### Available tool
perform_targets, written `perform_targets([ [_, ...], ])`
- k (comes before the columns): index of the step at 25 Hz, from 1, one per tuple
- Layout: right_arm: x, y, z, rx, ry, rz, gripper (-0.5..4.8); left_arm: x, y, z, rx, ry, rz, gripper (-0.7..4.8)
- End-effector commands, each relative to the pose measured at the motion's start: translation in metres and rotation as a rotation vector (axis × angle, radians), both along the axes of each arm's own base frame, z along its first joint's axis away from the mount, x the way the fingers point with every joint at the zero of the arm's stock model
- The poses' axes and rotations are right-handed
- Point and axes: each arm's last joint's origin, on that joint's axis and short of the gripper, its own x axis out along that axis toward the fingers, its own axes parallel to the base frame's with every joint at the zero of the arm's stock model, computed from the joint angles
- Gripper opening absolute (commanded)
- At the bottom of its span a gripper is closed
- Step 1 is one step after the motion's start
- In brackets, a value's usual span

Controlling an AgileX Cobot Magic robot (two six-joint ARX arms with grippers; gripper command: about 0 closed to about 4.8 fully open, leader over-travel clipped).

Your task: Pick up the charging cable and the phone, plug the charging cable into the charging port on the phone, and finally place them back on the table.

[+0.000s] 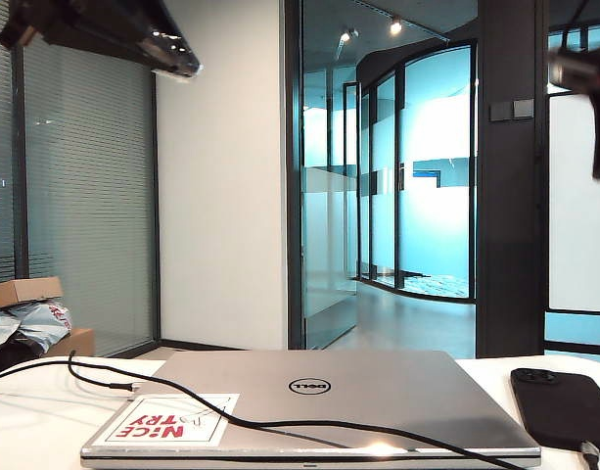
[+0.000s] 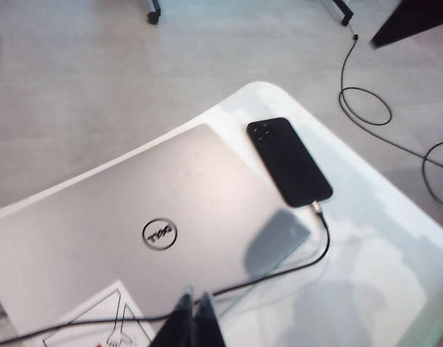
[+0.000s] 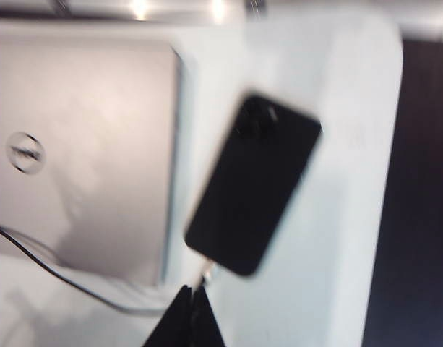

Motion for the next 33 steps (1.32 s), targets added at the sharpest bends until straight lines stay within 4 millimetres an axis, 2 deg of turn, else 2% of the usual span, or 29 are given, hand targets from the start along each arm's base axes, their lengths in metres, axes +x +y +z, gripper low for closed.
perform_targets([
  [1, -0.028, 0.012, 0.011, -0.023, -0.232, 0.055, -0.05, -0.004, 0.006, -0.004, 0.027, 0.032, 0.009, -0.06],
  [4, -0.063, 0.013, -0.004, -0.028, -0.207, 0.010, -0.05, -0.009, 0.011, -0.019, 0.051, 0.047, 0.004, -0.06],
  [6, -0.073, 0.012, -0.013, -0.028, -0.226, 0.009, -0.05, -0.011, 0.012, -0.025, 0.056, 0.053, 0.003, -0.06],
  [10, -0.098, 0.012, -0.038, -0.019, -0.374, 0.011, -0.05, -0.009, 0.010, -0.040, 0.012, -0.004, 0.004, -0.06],
  [13, -0.110, 0.012, -0.049, -0.016, -0.356, 0.012, -0.04, -0.008, 0.009, -0.054, -0.045, -0.077, 0.003, -0.06],
  [17, -0.111, 0.012, -0.051, -0.017, -0.333, 0.012, -0.05, -0.008, 0.010, -0.066, -0.106, -0.157, 0.005, -0.06],
  [23, -0.111, 0.012, -0.051, -0.016, -0.332, 0.012, -0.04, -0.010, 0.011, -0.074, -0.125, -0.181, 0.005, -0.05],
  [27, -0.111, 0.012, -0.051, -0.017, -0.333, 0.012, -0.05, -0.012, 0.013, -0.066, -0.164, -0.233, 0.006, -0.06],
  [32, -0.111, 0.012, -0.051, -0.017, -0.332, 0.012, -0.04, -0.020, 0.038, -0.048, -0.212, -0.336, 0.094, -0.05],
  [33, -0.111, 0.012, -0.051, -0.016, -0.332, 0.012, -0.05, -0.021, 0.050, -0.046, -0.215, -0.366, 0.153, -0.06],
])
